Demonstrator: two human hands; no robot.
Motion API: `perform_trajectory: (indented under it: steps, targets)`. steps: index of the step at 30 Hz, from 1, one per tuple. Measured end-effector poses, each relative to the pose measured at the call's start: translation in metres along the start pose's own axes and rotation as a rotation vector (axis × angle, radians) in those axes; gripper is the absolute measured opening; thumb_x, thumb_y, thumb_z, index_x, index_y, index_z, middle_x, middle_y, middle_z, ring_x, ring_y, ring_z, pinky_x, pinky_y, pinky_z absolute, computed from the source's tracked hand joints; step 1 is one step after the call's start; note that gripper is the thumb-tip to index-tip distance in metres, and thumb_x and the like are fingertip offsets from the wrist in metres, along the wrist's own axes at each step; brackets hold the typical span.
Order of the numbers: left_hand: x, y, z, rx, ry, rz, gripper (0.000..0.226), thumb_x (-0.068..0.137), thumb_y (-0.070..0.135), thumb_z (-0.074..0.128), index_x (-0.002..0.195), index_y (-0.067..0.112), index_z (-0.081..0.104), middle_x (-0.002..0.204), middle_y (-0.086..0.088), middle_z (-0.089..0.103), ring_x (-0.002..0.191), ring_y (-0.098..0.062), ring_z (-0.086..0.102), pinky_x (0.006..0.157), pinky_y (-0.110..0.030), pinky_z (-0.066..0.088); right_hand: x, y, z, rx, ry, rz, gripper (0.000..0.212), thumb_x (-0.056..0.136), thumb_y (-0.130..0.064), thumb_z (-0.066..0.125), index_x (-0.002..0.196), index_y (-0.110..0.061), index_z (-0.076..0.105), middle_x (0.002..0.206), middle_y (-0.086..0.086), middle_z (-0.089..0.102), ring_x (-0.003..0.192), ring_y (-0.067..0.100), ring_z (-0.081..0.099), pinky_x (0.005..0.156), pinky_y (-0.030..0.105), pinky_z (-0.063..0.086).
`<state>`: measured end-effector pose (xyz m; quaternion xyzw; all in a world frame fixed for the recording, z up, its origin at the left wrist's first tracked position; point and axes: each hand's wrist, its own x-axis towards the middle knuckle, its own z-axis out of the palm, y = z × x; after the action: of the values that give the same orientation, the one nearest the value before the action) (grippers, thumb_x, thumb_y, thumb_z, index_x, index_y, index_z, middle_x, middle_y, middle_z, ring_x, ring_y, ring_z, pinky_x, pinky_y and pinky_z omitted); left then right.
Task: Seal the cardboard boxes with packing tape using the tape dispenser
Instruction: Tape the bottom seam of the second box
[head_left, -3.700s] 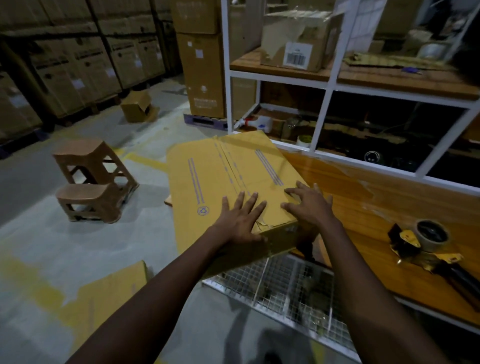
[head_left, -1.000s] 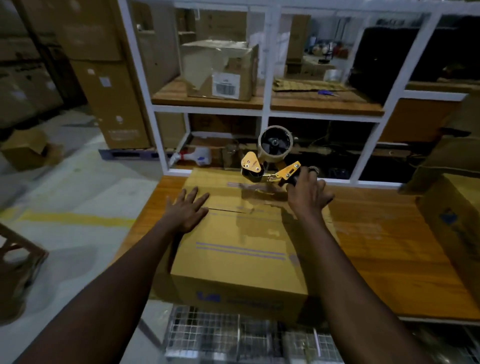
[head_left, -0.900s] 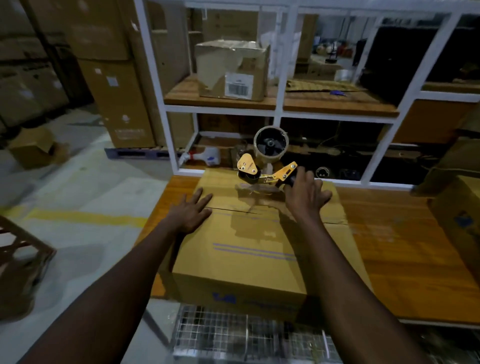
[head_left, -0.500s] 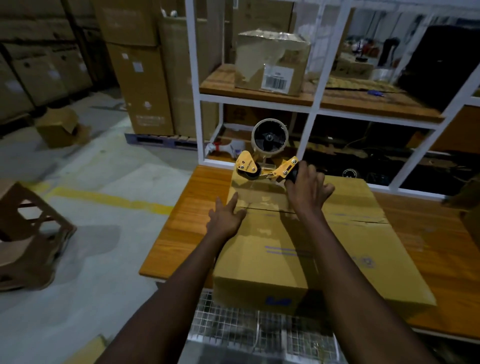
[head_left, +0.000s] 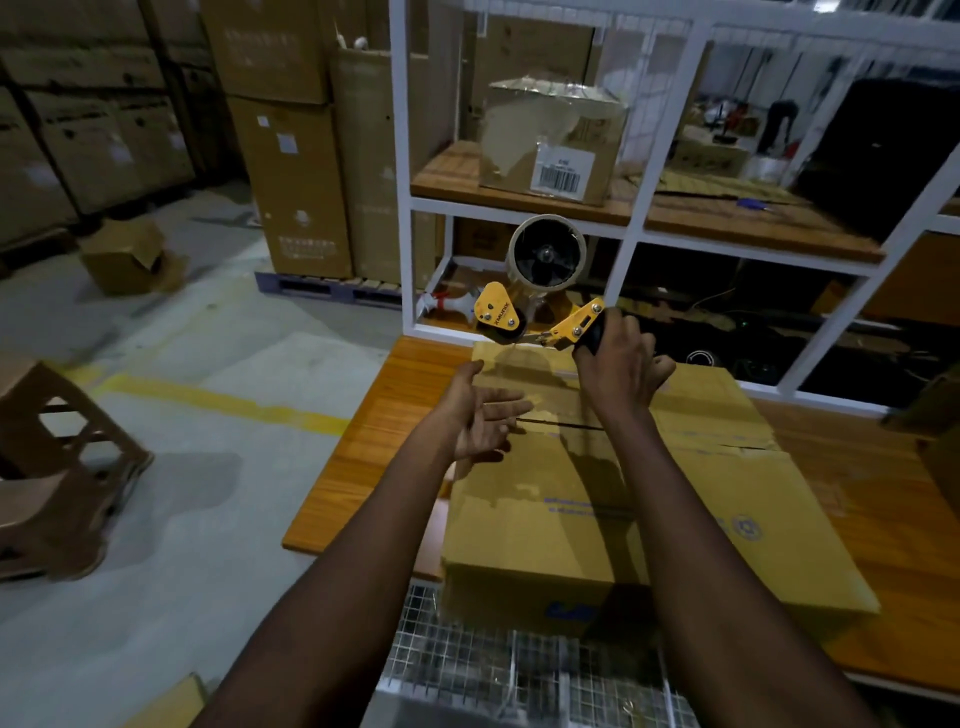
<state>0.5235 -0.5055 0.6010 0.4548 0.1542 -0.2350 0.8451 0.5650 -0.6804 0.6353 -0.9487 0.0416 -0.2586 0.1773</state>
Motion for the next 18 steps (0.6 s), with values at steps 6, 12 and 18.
perform_trajectory:
  steps: [6,12,18]
  targets:
    - [0.010,-0.003,-0.001,-0.287,-0.170,-0.006,0.048,0.095,0.050,0.050,0.096,0.005,0.064,0.072,-0.002,0.069,0.050,-0.012,0.061,0.039,-0.020,0.048,0.003,0.000,-0.001,0.013,0.025,-0.015,0.040,0.089,-0.033,0.060,0.126,-0.022,0.049,0.119,0.005,0.054,0.108,0.029,0.048,0.088,0.046,0.030]
    - [0.010,0.002,0.006,-0.364,0.003,0.048,0.017,0.098,0.018,0.057,0.083,0.010,0.063,0.060,0.001,0.063,0.044,-0.009,0.057,0.040,-0.020,0.051,0.000,0.000,0.002,0.009,0.027,-0.019,0.040,0.089,-0.033,0.061,0.125,-0.022,0.048,0.116,0.005,0.053,0.106,0.029,0.048,0.087,0.045,0.030]
    - [0.010,0.012,-0.006,-0.199,0.092,0.123,0.024,0.101,0.003,0.040,0.083,0.009,0.055,0.057,0.005,0.044,0.035,-0.001,0.034,0.038,-0.012,0.039,0.000,0.003,0.006,-0.020,-0.018,-0.027,0.036,0.089,-0.030,0.061,0.121,-0.022,0.050,0.116,0.005,0.052,0.106,0.028,0.046,0.086,0.043,0.029]
